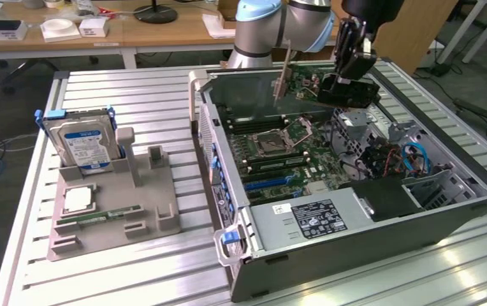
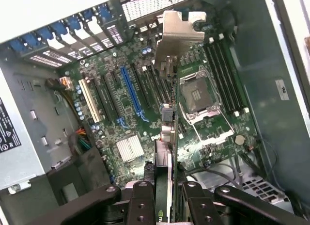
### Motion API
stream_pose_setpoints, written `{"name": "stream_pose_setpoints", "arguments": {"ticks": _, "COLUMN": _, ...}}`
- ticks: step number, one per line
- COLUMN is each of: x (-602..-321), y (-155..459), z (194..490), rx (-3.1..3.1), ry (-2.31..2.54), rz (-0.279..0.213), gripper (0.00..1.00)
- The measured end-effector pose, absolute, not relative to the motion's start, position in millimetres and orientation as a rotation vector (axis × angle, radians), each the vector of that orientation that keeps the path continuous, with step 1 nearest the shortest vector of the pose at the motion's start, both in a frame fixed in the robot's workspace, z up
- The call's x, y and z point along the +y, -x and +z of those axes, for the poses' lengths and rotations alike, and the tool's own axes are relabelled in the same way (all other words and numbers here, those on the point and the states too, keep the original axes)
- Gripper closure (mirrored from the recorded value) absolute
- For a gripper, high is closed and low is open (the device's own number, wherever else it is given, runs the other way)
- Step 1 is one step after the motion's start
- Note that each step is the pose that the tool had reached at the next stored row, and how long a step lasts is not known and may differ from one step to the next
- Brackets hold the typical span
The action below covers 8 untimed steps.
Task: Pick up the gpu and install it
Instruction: 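Insert the gpu into the slot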
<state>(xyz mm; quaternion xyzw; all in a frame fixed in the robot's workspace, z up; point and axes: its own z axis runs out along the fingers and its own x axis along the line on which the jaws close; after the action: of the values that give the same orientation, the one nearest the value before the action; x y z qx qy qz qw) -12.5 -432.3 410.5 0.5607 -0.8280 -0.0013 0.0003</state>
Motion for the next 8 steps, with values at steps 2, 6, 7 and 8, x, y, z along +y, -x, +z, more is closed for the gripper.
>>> {"name": "stream_pose_setpoints", "arguments": {"ticks": 2, "x": -433.5, "y": 12.4, "z": 407.6, "rx": -2.593, "ry": -1.772, "rz": -0.004, "gripper": 0.73}}
{"name": "stream_pose_setpoints", "arguments": {"ticks": 6, "x": -434.1, "y": 12.5, "z": 405.6, "rx": -2.545, "ry": -1.840, "rz": -0.004, "gripper": 0.73}}
{"name": "stream_pose_setpoints", "arguments": {"ticks": 7, "x": -434.1, "y": 12.5, "z": 405.2, "rx": -2.528, "ry": -1.864, "rz": -0.004, "gripper": 0.73}}
{"name": "stream_pose_setpoints", "arguments": {"ticks": 8, "x": -434.1, "y": 12.5, "z": 404.7, "rx": -2.511, "ry": -1.887, "rz": -0.004, "gripper": 0.73}}
